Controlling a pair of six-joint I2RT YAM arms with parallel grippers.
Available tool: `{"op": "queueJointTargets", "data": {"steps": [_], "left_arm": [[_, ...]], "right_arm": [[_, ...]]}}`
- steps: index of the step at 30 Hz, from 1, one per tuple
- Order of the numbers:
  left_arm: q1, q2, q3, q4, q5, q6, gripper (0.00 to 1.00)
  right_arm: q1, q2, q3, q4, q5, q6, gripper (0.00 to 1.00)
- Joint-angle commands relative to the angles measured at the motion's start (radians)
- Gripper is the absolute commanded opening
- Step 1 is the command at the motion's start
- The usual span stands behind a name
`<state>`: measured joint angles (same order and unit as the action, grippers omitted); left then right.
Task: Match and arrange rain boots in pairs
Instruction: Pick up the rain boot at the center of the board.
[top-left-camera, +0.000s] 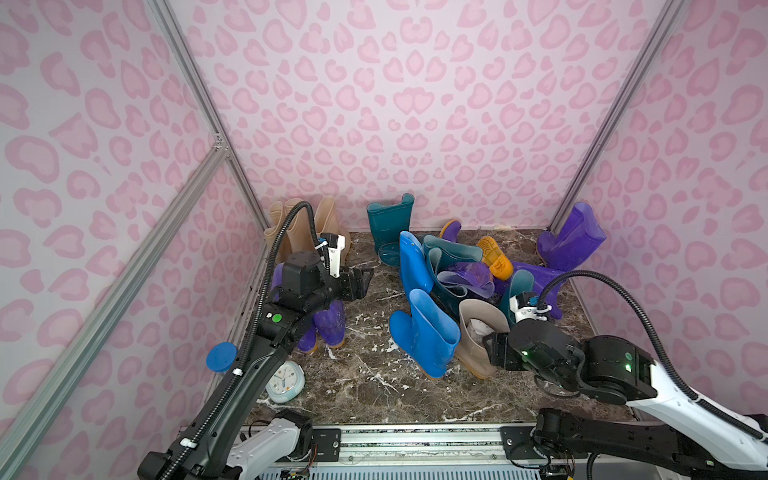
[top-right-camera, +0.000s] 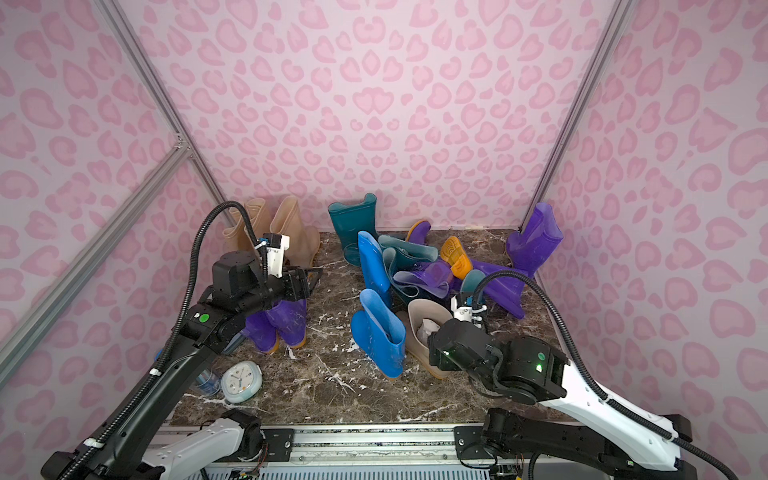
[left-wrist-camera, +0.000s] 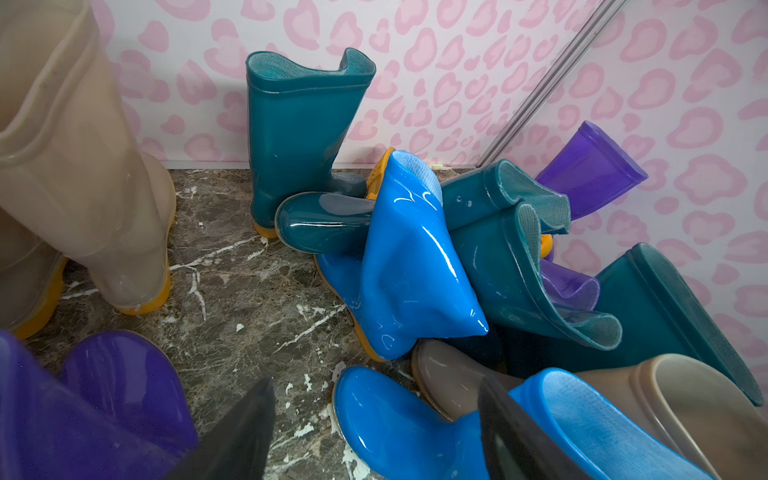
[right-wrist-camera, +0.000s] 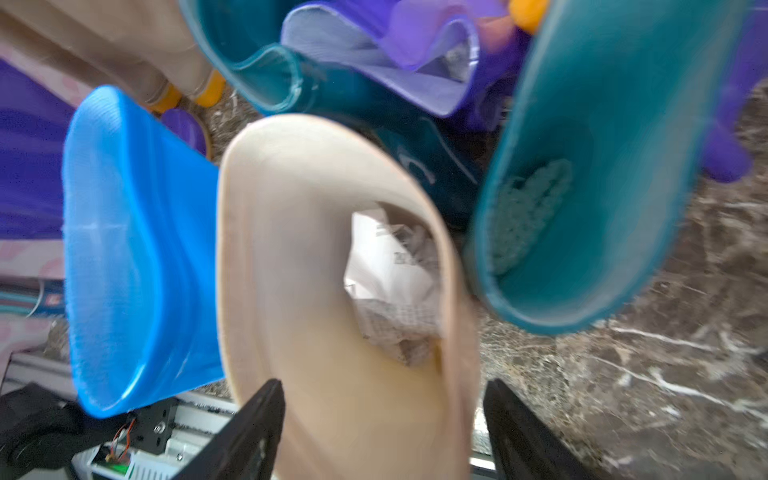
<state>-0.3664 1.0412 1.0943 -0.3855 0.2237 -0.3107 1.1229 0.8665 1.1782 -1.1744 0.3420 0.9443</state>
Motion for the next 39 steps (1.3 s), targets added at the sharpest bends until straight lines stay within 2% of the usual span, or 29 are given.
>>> {"op": "queueJointTargets", "data": {"steps": [1,3,7,10,12,15,20,22,26,28,29,34,39], "left_arm": [[0.001,-0.005,-0.004,0.053,0.005,0.026,0.78],[0.001,-0.004,-0.008,0.057,0.007,0.027,0.78],[0.001,0.003,-0.013,0.068,0.014,0.030,0.78],[0.001,0.006,-0.013,0.064,0.014,0.030,0.78],[0.001,0.003,-0.014,0.064,0.012,0.032,0.78],[0.001,0.008,-0.013,0.059,0.005,0.036,0.78],[0.001,0.013,-0.014,0.057,0.000,0.038,0.78],[0.000,0.014,-0.013,0.053,0.000,0.039,0.78],[0.001,0.011,-0.015,0.054,-0.011,0.043,0.78],[0.001,0.014,-0.014,0.051,-0.014,0.044,0.78],[0.001,0.012,-0.016,0.052,-0.016,0.044,0.78],[0.001,0.009,-0.016,0.052,-0.031,0.050,0.78],[0.001,0.008,-0.016,0.045,-0.051,0.059,0.78]], "right_arm": [[0.019,-0.017,-0.027,0.139,-0.047,-0.104,0.83],[0.025,-0.030,-0.065,0.203,-0.085,-0.137,0.84],[0.033,0.012,-0.081,0.197,-0.090,-0.169,0.86],[0.053,0.024,-0.060,0.168,-0.030,-0.171,0.89],[0.054,0.045,-0.054,0.123,0.019,-0.150,0.88],[0.054,0.093,-0.037,0.030,0.133,-0.066,0.72],[0.054,0.137,-0.038,0.053,0.144,-0.108,0.64],[0.054,0.140,-0.038,0.059,0.164,-0.102,0.56],[0.049,0.083,-0.064,0.158,0.159,-0.138,0.24],[0.048,0.065,-0.054,0.196,0.153,-0.161,0.03],[0.048,0.062,-0.044,0.205,0.152,-0.168,0.00],[0.049,0.069,0.047,0.252,0.163,-0.229,0.00],[0.049,0.118,0.242,0.257,0.253,-0.330,0.00]]}}
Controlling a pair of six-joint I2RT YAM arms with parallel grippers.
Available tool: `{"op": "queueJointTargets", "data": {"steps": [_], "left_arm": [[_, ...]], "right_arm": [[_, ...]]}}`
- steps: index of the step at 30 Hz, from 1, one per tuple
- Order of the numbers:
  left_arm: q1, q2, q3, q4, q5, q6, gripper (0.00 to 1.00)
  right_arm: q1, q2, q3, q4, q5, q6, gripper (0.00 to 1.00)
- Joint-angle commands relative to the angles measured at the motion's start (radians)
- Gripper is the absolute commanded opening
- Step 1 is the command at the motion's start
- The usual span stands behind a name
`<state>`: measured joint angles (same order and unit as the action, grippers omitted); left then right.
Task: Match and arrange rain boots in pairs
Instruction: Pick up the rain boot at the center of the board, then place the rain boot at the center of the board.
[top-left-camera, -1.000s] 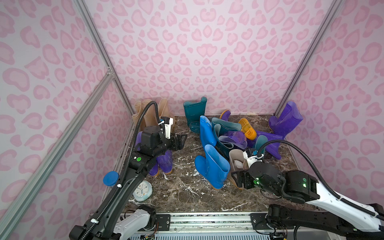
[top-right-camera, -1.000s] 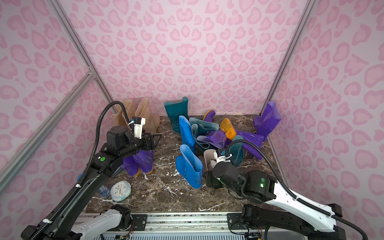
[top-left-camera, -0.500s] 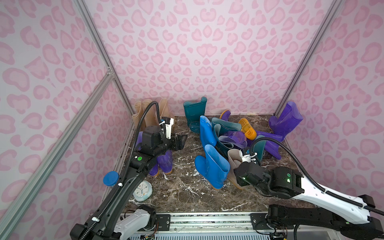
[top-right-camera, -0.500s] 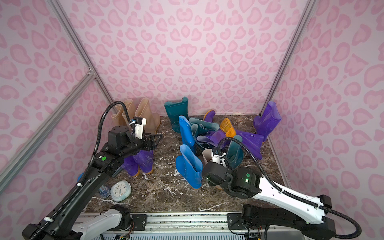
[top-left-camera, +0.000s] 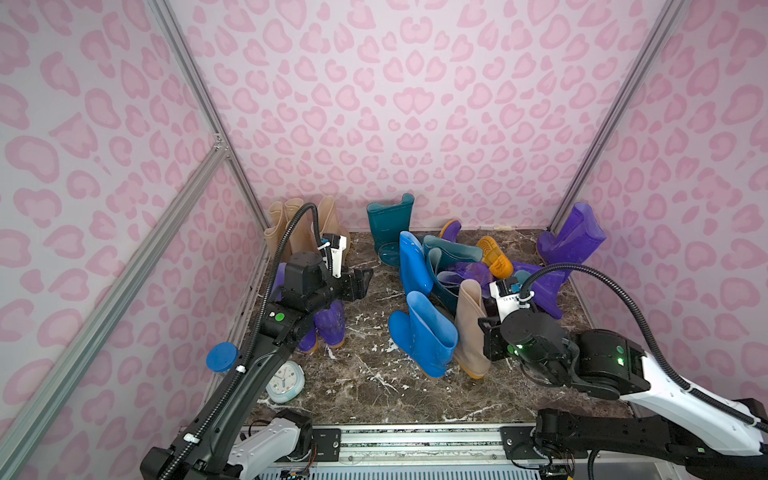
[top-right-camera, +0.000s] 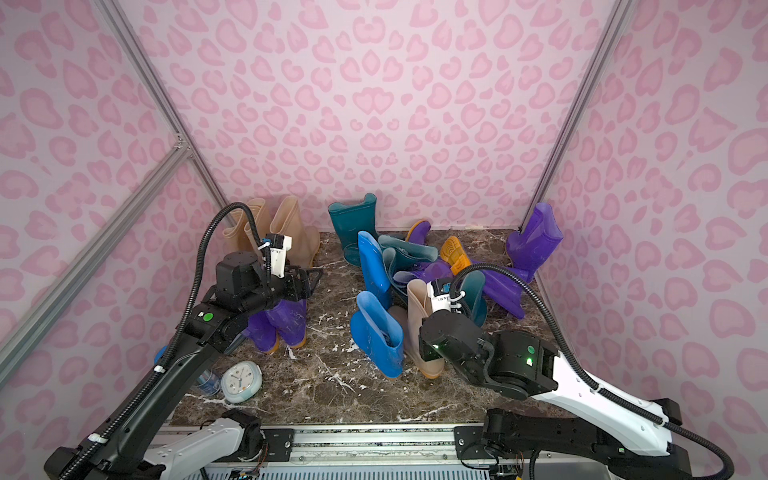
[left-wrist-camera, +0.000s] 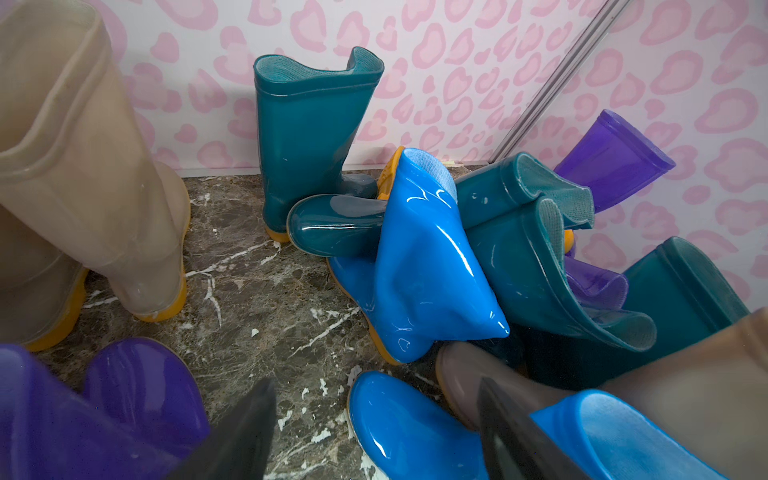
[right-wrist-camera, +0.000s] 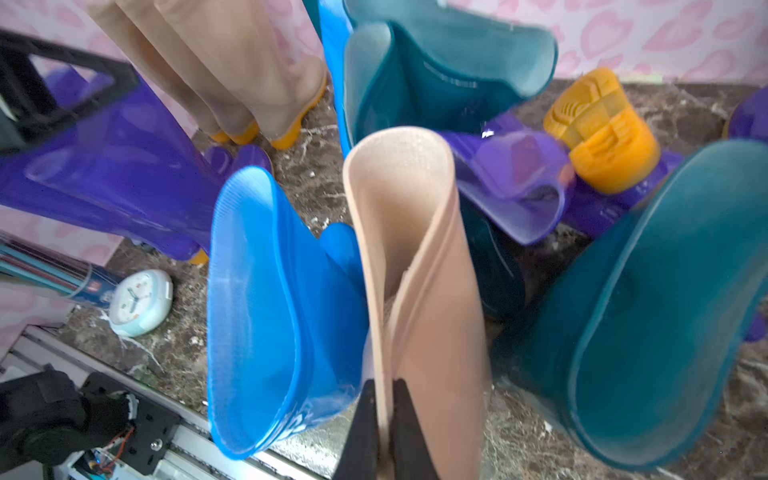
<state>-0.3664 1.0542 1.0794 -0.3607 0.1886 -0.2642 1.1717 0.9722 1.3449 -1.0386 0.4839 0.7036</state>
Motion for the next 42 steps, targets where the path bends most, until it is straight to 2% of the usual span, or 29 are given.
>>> {"op": "queueJointTargets", "data": {"steps": [1,5,9,16,21,25,27,31,35,42], "left_arm": [[0.001,-0.005,-0.001,0.020,-0.018,0.014,0.78],[0.002,-0.011,-0.003,0.017,-0.044,0.022,0.77],[0.004,-0.015,-0.008,0.019,-0.069,0.026,0.78],[0.034,-0.028,-0.020,0.016,-0.170,-0.023,0.77],[0.097,-0.048,-0.043,0.043,-0.169,-0.063,0.77],[0.120,-0.053,-0.044,0.040,-0.180,-0.070,0.77],[0.127,-0.058,-0.048,0.040,-0.196,-0.069,0.77],[0.143,-0.064,-0.050,0.037,-0.218,-0.066,0.76],[0.156,-0.070,-0.055,0.042,-0.221,-0.067,0.76],[0.180,-0.068,-0.056,0.048,-0.203,-0.075,0.76]], "right_arm": [[0.000,0.024,0.114,0.141,0.121,-0.127,0.00],[0.000,0.084,0.271,0.255,0.107,-0.296,0.00],[0.001,0.149,0.394,0.401,0.022,-0.440,0.00],[-0.004,0.336,0.599,0.608,-0.025,-0.624,0.00],[-0.056,0.495,0.743,0.678,-0.071,-0.702,0.00],[-0.172,0.603,0.813,0.724,-0.214,-0.637,0.00],[-0.199,0.654,0.816,0.760,-0.237,-0.604,0.00],[-0.228,0.767,0.866,0.798,-0.241,-0.550,0.00],[-0.238,0.872,0.966,0.774,-0.190,-0.500,0.00],[-0.254,0.925,0.974,0.792,-0.171,-0.448,0.00]]}}
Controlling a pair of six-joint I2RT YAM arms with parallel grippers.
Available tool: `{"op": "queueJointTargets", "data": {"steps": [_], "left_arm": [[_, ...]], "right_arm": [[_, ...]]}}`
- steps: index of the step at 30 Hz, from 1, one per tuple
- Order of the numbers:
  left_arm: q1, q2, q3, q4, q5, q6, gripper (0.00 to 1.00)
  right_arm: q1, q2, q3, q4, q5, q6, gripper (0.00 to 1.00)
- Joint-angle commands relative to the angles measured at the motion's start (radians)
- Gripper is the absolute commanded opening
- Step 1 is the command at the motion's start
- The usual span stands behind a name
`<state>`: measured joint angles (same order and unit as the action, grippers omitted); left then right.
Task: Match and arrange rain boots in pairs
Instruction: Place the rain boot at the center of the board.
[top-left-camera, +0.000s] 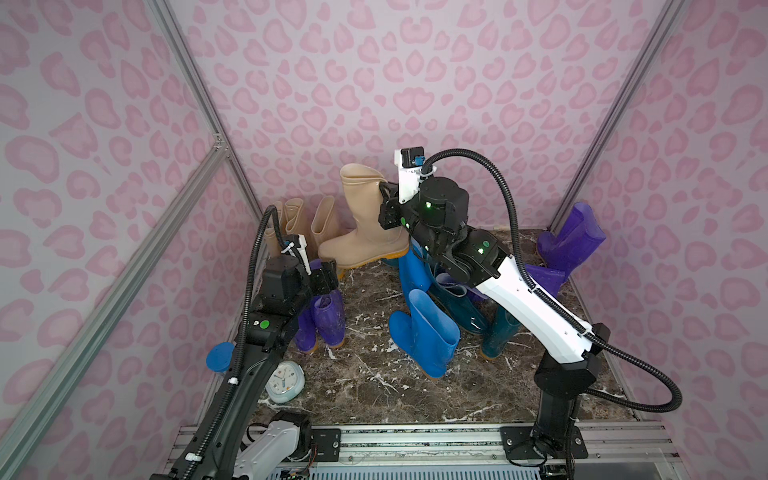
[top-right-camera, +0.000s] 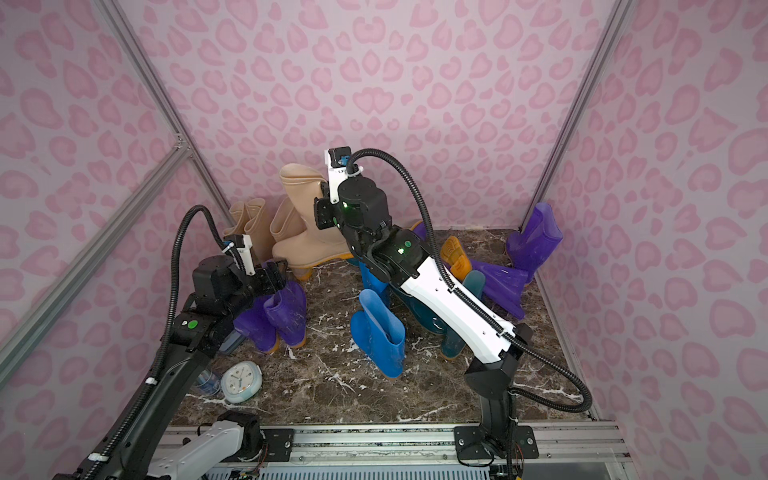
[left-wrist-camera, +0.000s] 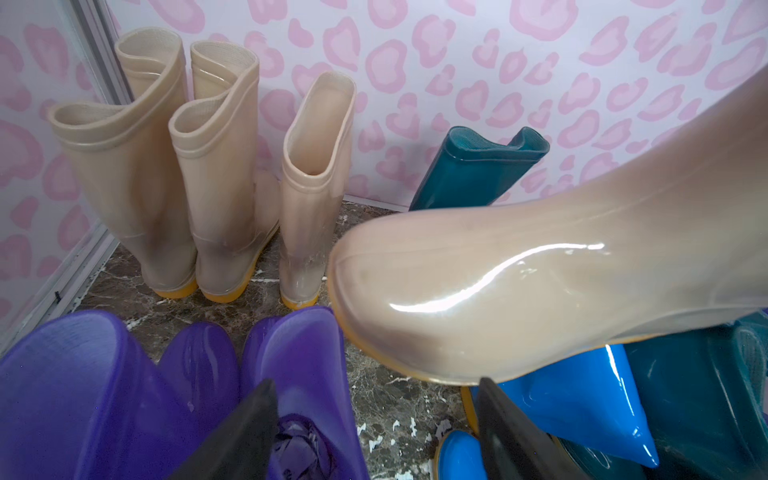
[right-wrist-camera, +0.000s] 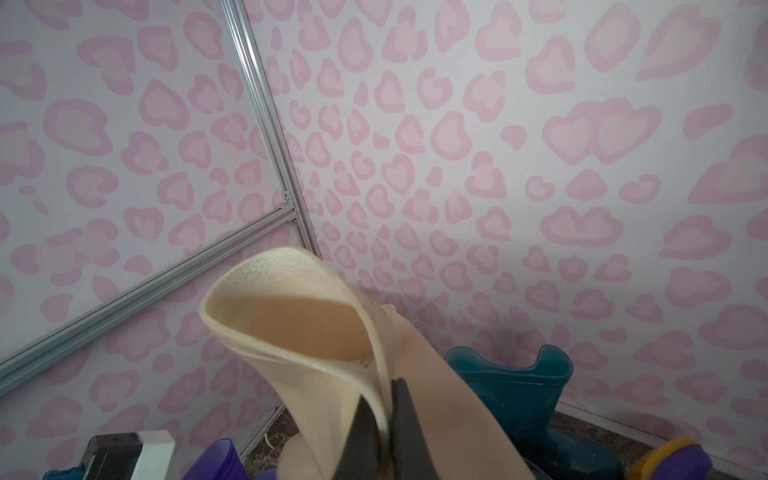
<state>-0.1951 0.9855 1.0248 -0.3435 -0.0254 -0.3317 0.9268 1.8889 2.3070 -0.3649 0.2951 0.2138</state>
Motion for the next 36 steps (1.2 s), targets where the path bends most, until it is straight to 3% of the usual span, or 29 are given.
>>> {"op": "queueJointTargets", "data": {"steps": [1,9,18,24,32,36], "left_arm": [[0.011,0.002,-0.003,0.031,0.012,-0.011,0.76],[0.026,0.021,-0.007,0.040,0.035,-0.022,0.76],[0.037,0.025,-0.003,0.037,0.043,-0.021,0.76],[0.039,0.031,-0.001,0.034,0.046,-0.020,0.76],[0.040,0.034,-0.002,0.038,0.054,-0.021,0.76],[0.040,0.038,0.000,0.033,0.053,-0.020,0.76]], "right_arm": [[-0.017,0.010,0.011,0.124,0.016,0.053,0.00],[-0.016,0.060,0.066,0.152,0.083,0.076,0.00],[0.026,0.088,-0.053,0.210,0.184,0.079,0.00],[0.026,0.134,-0.063,0.222,0.147,0.114,0.00],[0.103,0.233,0.221,0.207,0.217,-0.139,0.00],[0.159,0.249,0.235,0.238,0.275,-0.246,0.00]]}}
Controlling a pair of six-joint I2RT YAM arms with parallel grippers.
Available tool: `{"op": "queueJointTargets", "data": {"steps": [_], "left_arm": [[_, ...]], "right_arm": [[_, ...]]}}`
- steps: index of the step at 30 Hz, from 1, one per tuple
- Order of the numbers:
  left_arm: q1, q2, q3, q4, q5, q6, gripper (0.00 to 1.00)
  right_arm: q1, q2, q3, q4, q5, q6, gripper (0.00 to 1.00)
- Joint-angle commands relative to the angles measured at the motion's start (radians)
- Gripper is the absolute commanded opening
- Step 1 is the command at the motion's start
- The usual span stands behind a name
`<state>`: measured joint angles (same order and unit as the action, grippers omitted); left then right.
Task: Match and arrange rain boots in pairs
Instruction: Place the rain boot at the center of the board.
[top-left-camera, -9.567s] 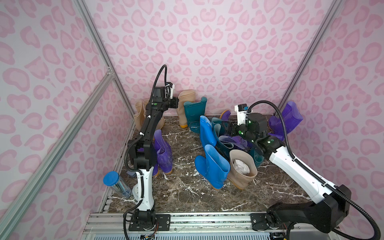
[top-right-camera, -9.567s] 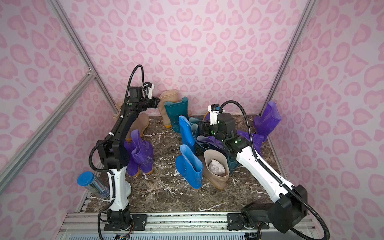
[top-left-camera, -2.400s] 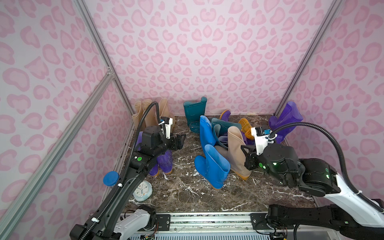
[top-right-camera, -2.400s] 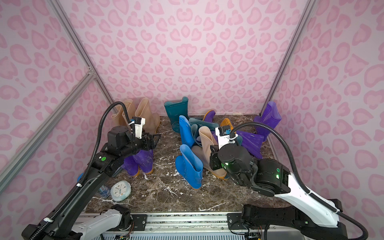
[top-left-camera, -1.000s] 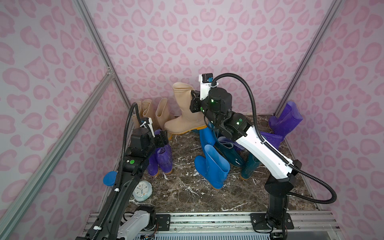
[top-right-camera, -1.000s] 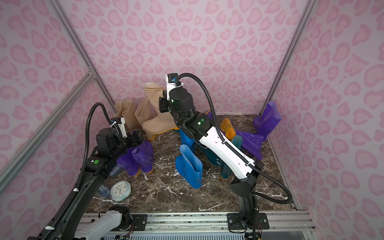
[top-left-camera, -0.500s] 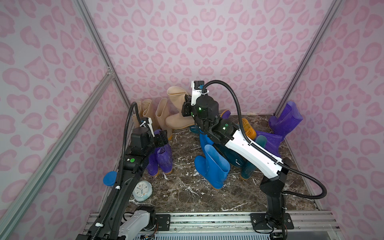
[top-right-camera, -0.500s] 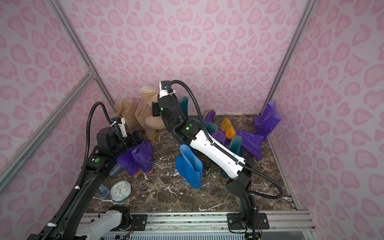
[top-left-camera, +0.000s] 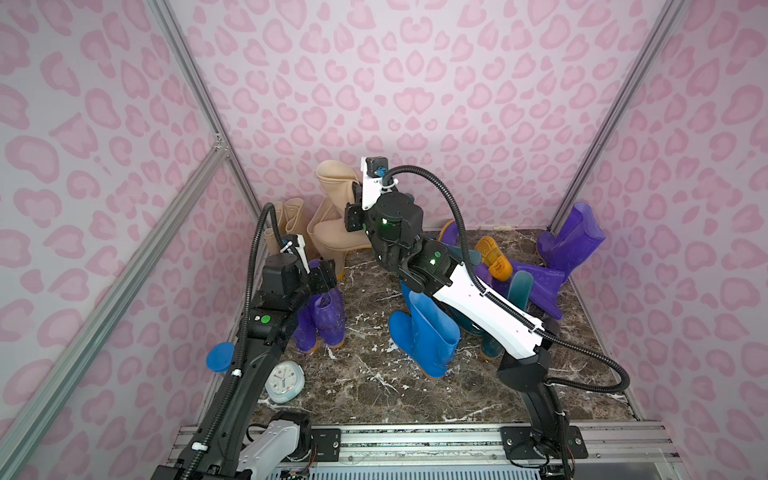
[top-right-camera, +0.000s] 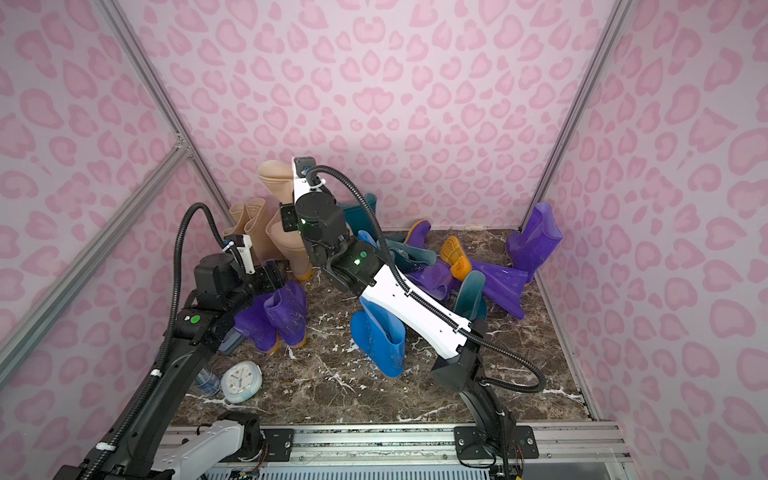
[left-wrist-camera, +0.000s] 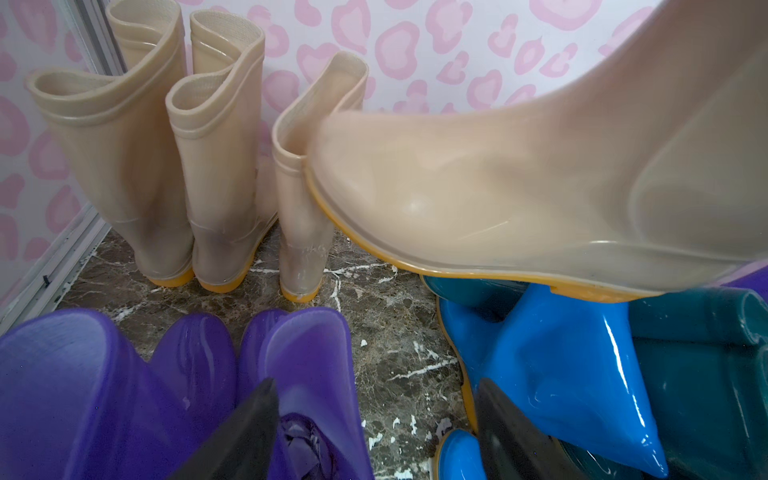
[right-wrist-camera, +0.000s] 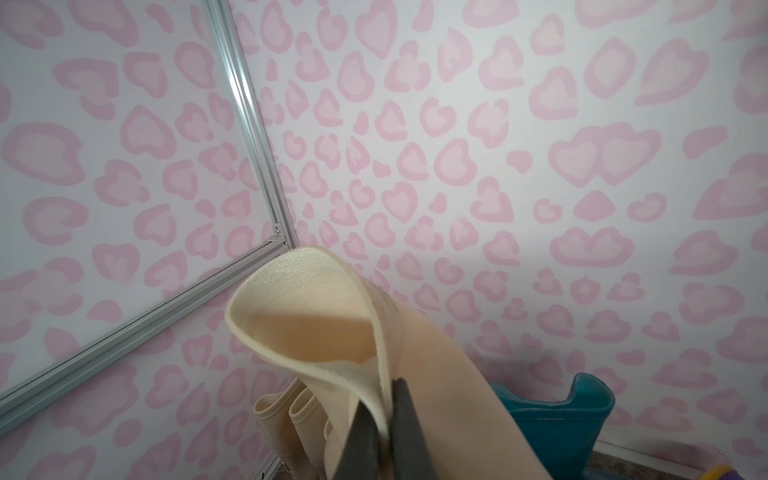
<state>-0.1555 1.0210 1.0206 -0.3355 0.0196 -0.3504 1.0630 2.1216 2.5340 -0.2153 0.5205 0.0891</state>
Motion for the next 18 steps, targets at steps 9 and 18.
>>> {"op": "queueJointTargets", "data": {"steps": [9,18], "left_arm": [[0.001,0.002,0.003,0.027,0.007,-0.001,0.76],[0.002,-0.004,0.005,0.026,0.012,-0.002,0.76]], "right_arm": [[-0.030,-0.008,-0.024,-0.010,-0.037,0.001,0.00],[-0.067,-0.104,-0.259,0.012,-0.099,0.191,0.00]]}}
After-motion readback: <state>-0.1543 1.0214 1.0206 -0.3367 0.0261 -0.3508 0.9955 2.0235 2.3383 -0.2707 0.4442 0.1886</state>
